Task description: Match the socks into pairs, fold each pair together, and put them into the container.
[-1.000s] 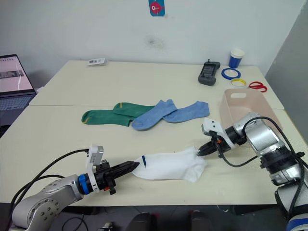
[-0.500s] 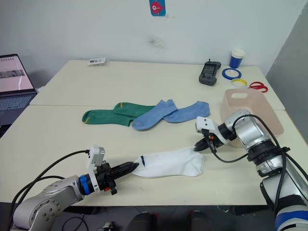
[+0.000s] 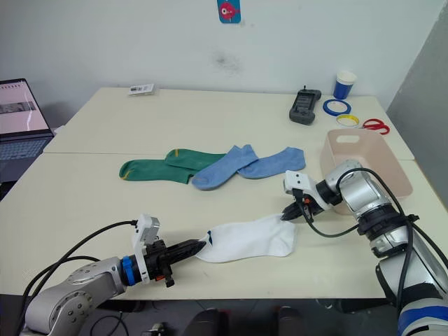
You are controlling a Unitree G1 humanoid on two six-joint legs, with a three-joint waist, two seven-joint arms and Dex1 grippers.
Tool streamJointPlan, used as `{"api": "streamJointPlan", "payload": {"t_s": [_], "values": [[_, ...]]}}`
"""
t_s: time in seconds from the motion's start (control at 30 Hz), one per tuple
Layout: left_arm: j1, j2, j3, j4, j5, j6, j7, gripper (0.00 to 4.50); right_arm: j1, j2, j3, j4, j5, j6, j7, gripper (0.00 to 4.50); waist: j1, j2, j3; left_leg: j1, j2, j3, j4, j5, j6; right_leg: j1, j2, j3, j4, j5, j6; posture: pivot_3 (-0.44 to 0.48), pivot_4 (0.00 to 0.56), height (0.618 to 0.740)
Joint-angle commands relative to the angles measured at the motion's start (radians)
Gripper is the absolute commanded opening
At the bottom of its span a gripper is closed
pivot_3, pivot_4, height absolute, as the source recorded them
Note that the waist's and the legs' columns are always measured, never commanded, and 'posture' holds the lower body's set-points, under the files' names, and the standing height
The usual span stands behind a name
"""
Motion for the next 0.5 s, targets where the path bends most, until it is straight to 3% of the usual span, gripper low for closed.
{"api": "streamJointPlan", "payload": {"t_s": [0.03,0.33,0.5], "values": [[-0.016,-0.001,0.008,-0.008,0.002,-0.016,-0.006,0.00,-0.017,0.007,-0.044,0.009,0.006,-0.013,-0.010,0.76,0.000,0.000,0.000,0.000,0.000,0.000,0.000,0.000,0.000,0.000,0.000,0.000,0.000,0.000,0.000,0.000,0.150,0.740],[-0.049,-0.006,0.024,0.009,-0.007,-0.011,0.004,0.00,-0.005,-0.016,-0.121,-0.028,0.044,0.036,-0.023,3.72,0.000,0.000,0.000,0.000,0.000,0.000,0.000,0.000,0.000,0.000,0.000,0.000,0.000,0.000,0.000,0.000,0.150,0.740],[-0.065,-0.009,0.030,0.022,-0.010,-0.002,0.015,0.00,0.047,-0.038,-0.179,-0.144,0.093,0.107,-0.042,3.72,0.001,0.000,0.000,0.000,0.000,0.000,0.000,0.000,0.000,0.000,0.000,0.000,0.000,0.000,0.000,0.000,0.150,0.740]]}}
